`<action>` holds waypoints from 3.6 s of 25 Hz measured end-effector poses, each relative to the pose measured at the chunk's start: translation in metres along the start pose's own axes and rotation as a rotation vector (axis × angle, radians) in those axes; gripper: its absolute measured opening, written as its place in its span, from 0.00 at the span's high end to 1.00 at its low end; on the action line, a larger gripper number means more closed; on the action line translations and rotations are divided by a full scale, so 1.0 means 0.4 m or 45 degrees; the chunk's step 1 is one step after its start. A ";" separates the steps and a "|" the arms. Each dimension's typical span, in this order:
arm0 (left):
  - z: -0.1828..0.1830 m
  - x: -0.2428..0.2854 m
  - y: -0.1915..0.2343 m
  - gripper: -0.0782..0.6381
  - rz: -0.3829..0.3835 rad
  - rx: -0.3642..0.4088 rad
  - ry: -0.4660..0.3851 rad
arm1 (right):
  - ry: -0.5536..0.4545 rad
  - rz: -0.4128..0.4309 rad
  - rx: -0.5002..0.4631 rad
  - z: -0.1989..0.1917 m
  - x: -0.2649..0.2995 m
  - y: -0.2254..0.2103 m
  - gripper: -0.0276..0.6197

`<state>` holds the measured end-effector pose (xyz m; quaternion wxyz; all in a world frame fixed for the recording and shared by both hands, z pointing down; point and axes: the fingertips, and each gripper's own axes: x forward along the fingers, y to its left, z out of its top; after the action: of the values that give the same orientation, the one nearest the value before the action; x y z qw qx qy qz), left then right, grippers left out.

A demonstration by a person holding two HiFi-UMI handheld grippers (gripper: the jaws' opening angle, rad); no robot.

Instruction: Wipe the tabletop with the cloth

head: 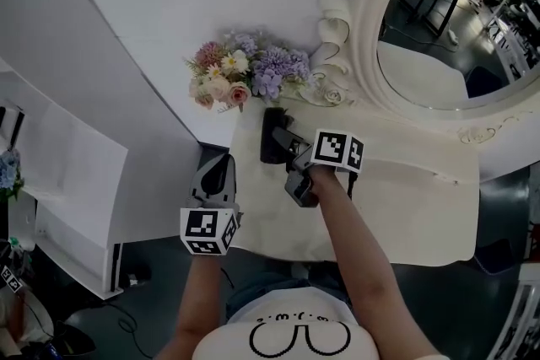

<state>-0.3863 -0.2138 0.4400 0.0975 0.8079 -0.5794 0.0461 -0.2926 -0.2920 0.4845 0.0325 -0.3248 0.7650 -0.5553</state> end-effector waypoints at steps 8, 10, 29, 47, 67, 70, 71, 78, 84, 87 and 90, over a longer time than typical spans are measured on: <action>0.043 -0.014 -0.062 0.89 -0.017 0.042 -0.054 | -0.145 0.115 -0.041 0.021 -0.152 0.062 0.84; 0.052 -0.016 -0.085 0.89 -0.017 0.050 -0.066 | -0.188 0.119 -0.070 0.029 -0.200 0.064 0.84; 0.184 -0.020 -0.420 0.89 -0.046 0.062 -0.257 | -0.636 -0.034 -0.750 0.164 -0.785 0.051 0.83; 0.249 -0.053 -0.703 0.89 -0.085 0.216 -0.329 | -0.842 -0.363 -1.279 0.194 -1.156 -0.011 0.83; 0.311 -0.134 -0.948 0.89 -0.098 0.426 -0.400 | -0.873 -0.520 -1.556 0.143 -1.428 0.006 0.83; 0.326 -0.139 -0.950 0.89 -0.111 0.422 -0.416 | -0.885 -0.544 -1.562 0.139 -1.440 0.018 0.83; 0.332 -0.141 -0.951 0.89 -0.120 0.425 -0.421 | -0.893 -0.553 -1.560 0.139 -1.443 0.023 0.83; 0.362 -0.147 -0.948 0.89 -0.199 0.436 -0.421 | -0.939 -0.604 -1.534 0.140 -1.435 0.072 0.83; 0.395 -0.152 -0.946 0.89 -0.232 0.426 -0.441 | -0.941 -0.637 -1.553 0.135 -1.438 0.111 0.83; 0.409 -0.162 -0.946 0.89 -0.232 0.418 -0.461 | -0.947 -0.658 -1.560 0.136 -1.450 0.122 0.83; 0.408 -0.176 -0.939 0.89 -0.227 0.410 -0.474 | -0.948 -0.661 -1.575 0.126 -1.452 0.133 0.83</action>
<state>-0.0604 -0.0668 0.2285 -0.1371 0.8555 -0.4990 -0.0205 0.1607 -0.0151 0.2382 -0.0312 -0.6187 0.7741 0.1300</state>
